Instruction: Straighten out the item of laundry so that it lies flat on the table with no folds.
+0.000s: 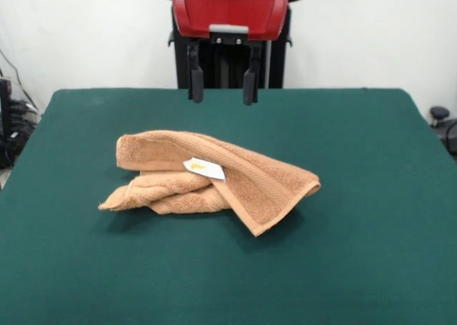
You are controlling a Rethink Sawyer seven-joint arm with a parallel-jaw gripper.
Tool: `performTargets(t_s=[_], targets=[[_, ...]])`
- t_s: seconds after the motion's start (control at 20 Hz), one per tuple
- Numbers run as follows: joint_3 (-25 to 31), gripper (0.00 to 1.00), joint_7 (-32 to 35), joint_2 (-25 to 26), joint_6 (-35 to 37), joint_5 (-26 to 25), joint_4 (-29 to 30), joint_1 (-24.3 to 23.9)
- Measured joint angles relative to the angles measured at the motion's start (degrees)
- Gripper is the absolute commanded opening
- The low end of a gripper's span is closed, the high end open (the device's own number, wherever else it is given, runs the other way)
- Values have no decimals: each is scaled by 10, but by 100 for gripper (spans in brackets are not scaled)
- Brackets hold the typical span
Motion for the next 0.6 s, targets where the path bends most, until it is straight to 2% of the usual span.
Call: performTargets(t_s=[0.6], targets=[[0,100,0,27,0,-4,-44,8]])
